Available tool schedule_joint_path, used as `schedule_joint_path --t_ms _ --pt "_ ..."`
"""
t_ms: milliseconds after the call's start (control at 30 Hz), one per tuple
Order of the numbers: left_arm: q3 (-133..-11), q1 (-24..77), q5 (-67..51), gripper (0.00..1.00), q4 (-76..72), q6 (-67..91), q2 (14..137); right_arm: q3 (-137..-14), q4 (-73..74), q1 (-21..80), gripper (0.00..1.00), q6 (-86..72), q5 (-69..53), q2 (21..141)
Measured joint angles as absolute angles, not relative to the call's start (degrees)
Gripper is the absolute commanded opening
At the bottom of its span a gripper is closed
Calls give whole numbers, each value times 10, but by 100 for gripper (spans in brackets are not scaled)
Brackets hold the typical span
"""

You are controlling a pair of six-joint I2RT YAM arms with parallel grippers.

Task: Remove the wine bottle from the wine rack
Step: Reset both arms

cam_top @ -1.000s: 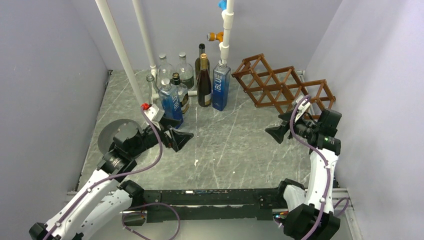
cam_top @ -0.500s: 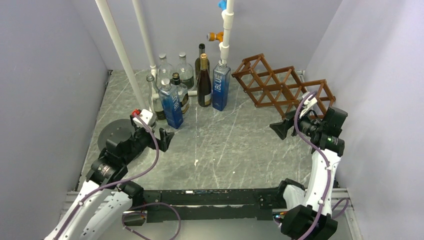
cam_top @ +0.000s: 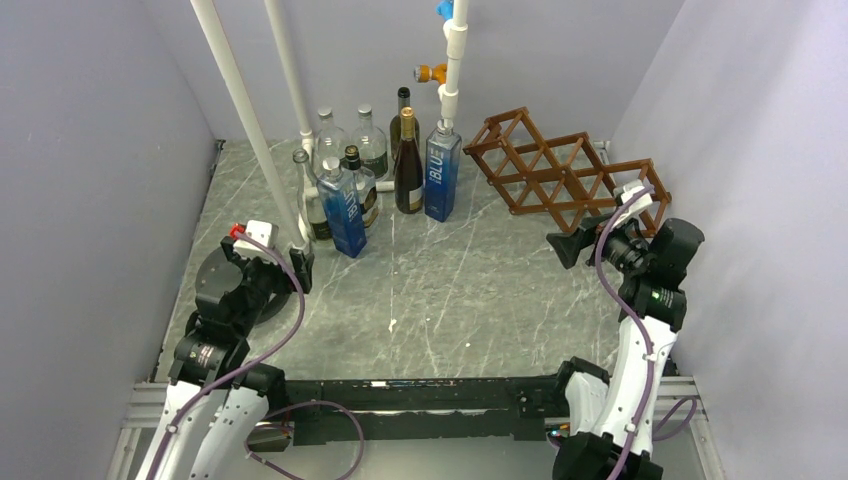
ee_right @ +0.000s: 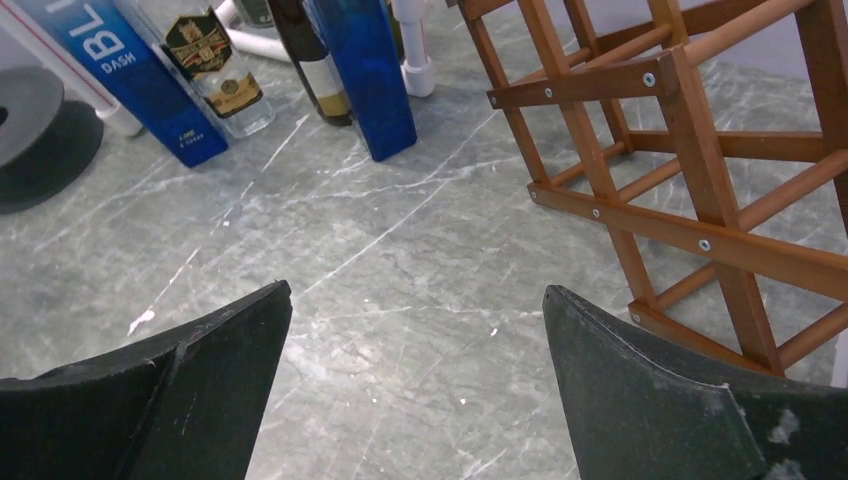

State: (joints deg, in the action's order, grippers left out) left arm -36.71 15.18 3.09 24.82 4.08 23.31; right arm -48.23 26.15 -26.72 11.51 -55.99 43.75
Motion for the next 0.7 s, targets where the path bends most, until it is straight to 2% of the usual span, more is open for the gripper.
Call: schedule_joint_path --t_ms 333,700 --pt "-366 152 42 99 249 38 235 -445 191 -269 100 -12 -493 420" --pt "-366 152 42 100 249 38 234 -444 174 -269 100 -60 -463 419"
